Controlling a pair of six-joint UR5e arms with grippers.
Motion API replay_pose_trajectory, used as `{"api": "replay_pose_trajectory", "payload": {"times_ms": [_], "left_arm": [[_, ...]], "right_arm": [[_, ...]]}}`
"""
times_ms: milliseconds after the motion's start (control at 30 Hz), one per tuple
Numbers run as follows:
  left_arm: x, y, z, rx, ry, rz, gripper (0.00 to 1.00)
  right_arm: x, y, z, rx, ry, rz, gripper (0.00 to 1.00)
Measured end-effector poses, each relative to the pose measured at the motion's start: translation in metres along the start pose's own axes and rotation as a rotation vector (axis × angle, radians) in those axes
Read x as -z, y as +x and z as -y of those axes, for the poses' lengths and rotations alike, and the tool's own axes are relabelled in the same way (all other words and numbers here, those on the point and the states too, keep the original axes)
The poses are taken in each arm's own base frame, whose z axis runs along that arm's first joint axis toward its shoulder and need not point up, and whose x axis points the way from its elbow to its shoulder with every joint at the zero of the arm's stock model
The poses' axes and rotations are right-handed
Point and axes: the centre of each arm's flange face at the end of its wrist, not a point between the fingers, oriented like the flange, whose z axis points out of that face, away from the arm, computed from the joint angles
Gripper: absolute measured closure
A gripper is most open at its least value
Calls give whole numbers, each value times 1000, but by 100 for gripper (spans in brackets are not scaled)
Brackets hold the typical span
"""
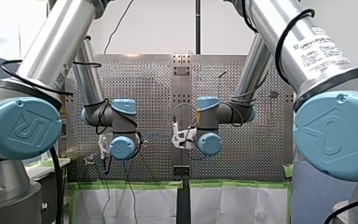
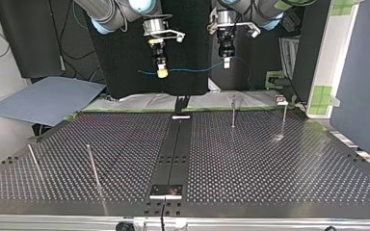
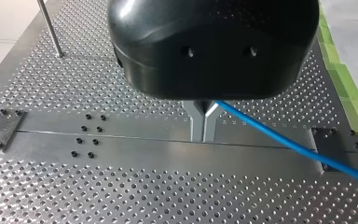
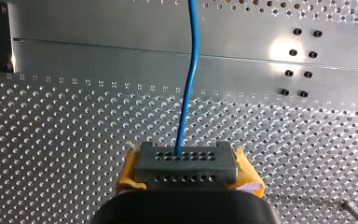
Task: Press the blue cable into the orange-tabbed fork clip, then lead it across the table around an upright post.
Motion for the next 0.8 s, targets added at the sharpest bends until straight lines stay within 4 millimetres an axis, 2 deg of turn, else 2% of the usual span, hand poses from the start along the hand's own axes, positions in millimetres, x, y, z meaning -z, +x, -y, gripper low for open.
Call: {"api": "replay_pose_trajectory", "payload": {"times_ms": [500, 800], "left_arm": [[0, 0, 0, -2, -1, -1, 100], [0, 1, 0, -2, -2, -1, 100]], "right_arm": [[2, -2, 2, 6, 0, 8, 100], [15, -39, 7, 41, 12, 103, 100]]}}
